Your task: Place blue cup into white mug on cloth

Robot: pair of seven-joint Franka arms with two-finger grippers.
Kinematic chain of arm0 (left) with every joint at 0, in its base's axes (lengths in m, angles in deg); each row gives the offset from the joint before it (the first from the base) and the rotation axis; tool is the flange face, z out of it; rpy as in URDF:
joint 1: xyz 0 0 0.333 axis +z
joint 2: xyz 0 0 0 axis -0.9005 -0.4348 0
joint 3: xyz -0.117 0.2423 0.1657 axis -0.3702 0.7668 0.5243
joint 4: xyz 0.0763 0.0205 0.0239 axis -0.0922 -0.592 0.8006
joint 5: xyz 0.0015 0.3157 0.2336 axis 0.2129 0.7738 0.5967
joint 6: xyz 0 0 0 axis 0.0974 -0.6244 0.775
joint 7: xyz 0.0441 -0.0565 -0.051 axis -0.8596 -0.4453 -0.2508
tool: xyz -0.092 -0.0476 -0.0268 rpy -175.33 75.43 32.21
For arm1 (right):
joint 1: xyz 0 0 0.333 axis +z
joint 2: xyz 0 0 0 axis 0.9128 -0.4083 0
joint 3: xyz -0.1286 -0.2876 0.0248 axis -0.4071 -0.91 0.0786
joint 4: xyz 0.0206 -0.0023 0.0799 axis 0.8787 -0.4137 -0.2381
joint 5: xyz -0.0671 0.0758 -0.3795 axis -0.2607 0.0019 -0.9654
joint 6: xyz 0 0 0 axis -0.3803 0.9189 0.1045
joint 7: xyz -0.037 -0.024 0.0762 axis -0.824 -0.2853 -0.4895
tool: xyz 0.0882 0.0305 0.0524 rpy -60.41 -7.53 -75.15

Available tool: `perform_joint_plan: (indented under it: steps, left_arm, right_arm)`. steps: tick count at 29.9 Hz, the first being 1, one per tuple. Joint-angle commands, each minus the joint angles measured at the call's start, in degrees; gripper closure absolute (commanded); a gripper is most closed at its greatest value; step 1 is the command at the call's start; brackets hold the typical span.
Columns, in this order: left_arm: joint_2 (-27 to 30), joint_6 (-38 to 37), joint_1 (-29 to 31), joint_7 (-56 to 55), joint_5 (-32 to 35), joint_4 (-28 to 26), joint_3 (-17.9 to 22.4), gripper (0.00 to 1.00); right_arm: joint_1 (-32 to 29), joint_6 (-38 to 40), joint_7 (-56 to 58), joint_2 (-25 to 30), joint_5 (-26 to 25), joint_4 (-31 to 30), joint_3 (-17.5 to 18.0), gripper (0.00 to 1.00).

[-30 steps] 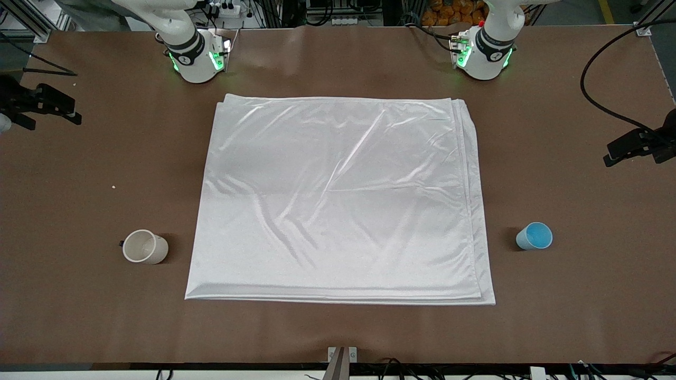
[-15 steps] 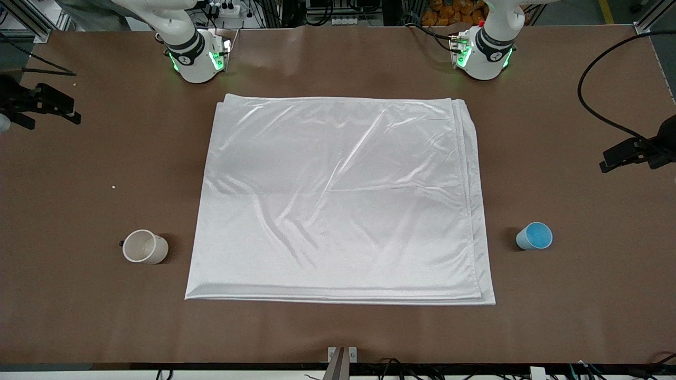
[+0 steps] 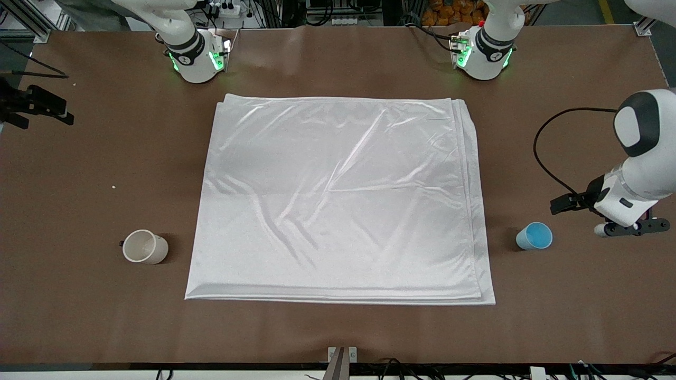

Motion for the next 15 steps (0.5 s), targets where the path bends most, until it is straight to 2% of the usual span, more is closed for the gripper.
perform_joint_plan:
  steps: [1,15]
  left_arm:
    - [-4.54,4.28,2.05,0.06,0.10,0.17,-0.08,0.00]
    - [-12.02,11.93,2.75,-0.38,0.01,0.16,-0.08,0.00]
  right_arm:
    - [0.11,-0.22,-0.26,-2.57,-0.31,0.37,-0.30,0.00]
    - [-1.65,-8.66,0.53,-10.56,-0.39,0.72,-0.30,0.00]
